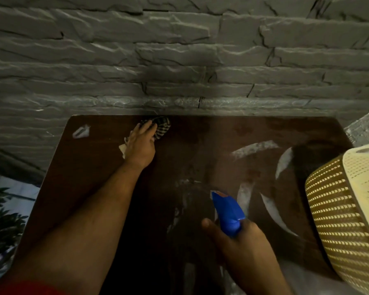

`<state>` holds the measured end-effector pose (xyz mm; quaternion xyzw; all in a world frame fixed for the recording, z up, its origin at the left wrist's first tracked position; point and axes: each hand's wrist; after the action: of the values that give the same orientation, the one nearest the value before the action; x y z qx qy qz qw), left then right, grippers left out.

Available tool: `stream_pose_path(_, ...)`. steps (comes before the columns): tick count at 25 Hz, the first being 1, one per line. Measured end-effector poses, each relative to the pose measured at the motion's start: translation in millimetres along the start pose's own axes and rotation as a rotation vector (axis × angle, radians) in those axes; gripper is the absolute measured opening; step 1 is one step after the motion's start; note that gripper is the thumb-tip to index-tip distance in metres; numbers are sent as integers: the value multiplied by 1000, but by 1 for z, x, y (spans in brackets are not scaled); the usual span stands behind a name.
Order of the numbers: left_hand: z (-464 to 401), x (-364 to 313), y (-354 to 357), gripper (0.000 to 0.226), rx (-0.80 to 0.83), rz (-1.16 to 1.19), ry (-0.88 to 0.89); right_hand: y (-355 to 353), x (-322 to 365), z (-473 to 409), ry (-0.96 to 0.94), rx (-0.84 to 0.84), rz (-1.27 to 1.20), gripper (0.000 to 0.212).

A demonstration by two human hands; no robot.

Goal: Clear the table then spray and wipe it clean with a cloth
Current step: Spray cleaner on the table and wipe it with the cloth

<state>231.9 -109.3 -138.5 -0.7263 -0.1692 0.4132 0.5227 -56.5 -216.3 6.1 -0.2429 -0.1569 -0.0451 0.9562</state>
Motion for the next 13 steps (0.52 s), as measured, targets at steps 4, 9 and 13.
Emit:
stream_pose_path(4,26,-25,9,47,-4,3,-16,1,-26,17,9,72,6,31)
stream_pose_path(9,133,-78,14,52,174,-19,263,-9,-46,38,-45,8,-89,33)
stream_pose_path(13,200,-48,-13,54,149,13,291,-19,-49,41,-42,61,-76,40)
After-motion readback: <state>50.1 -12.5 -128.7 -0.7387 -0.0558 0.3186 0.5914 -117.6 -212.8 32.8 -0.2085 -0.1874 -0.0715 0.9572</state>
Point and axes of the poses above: each hand's wrist, its own z-axis away from the middle knuckle, its own y-axis out of the palm, x = y × z, and after that the axes turned 13 degrees about y, right-handed
